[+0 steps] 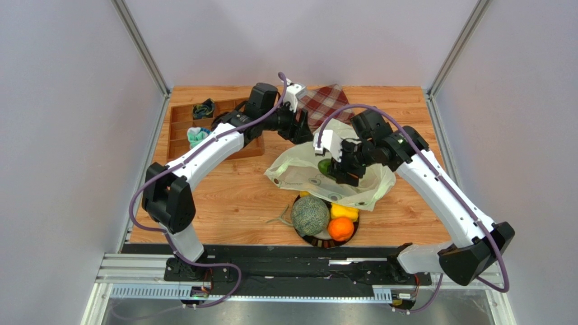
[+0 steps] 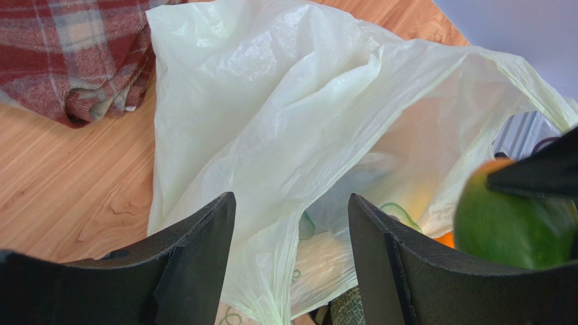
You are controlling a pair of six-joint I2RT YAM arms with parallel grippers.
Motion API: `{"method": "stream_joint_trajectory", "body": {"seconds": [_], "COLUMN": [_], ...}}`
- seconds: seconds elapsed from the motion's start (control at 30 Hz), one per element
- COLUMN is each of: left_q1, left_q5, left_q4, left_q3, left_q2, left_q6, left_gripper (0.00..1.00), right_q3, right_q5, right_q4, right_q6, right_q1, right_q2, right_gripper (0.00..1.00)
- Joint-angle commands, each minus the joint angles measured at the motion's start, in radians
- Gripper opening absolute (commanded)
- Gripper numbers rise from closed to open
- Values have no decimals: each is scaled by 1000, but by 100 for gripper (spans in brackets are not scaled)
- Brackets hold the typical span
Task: Take the fake fruits out of the plastic bag
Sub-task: Adjust the plastic bag at the center of the board.
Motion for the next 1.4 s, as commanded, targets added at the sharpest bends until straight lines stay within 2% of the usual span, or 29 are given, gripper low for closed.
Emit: {"method": "stream_joint_trajectory", "body": {"seconds": [0.0,0.13,0.27,0.33,0.4,0.47,0.53,0.57,0.63,0.67,0.73,0.77,0.83,0.87,0.97,1.07,1.1,1.13,1.23,1.37], "left_q1": [-5,-5,-5,-5,-5,-5,-3,-5,-3,-3,-2,-2,-2,-2,-2,-2,-2,0,6,17], "left_q5": [2,-20,-41,-46,-50,-56,-63,-67,-75,-75,-78,-75,-72,-69,-72,-83,-86,-90,-93,-90], "left_q4": [14,-1,-24,-32,-37,-41,-53,-58,-72,-75,-79,-81,-83,-84,-83,-87,-89,-92,-95,-98], "left_q3": [-4,-73,-162,-185,-210,-222,-218,-216,-210,-210,-210,-211,-211,-210,-207,-204,-204,-204,-205,-208], "left_q2": [-90,-178,-276,-303,-330,-348,-353,-353,-354,-353,-347,-344,-337,-334,-328,-331,-330,-330,-327,-327], "left_q6": [23,63,98,113,121,135,152,156,170,172,172,172,172,172,172,196,201,204,206,193], "left_gripper": [71,72,72,72,72,73,73,73,73,73,73,73,73,73,73,74,74,74,74,74], "right_q3": [-62,-171,-190,-214,-258,-344,-364,-346,-261,-139,29,198,357,501,565,337,154,74,-185,-321], "right_q5": [-115,-65,-12,27,89,224,327,377,414,420,442,445,402,379,224,126,124,130,143,156], "right_q4": [-186,-230,-347,-352,-316,-194,-47,-10,59,72,79,76,8,-28,-150,-157,-120,-103,-98,-167], "right_q6": [53,22,-2,-19,-29,-13,-6,-3,8,17,24,27,33,46,65,50,34,25,-10,-27], "right_q1": [37,37,19,14,8,-33,-136,-184,-320,-360,-440,-457,-482,-483,-465,-417,-402,-367,-302,-261], "right_q2": [-1,-41,-22,-35,-39,-10,42,129,230,352,465,551,628,654,668,518,469,358,161,-31], "right_gripper": [58,56,52,52,51,46,44,43,41,40,38,38,39,39,40,40,40,41,42,43]}}
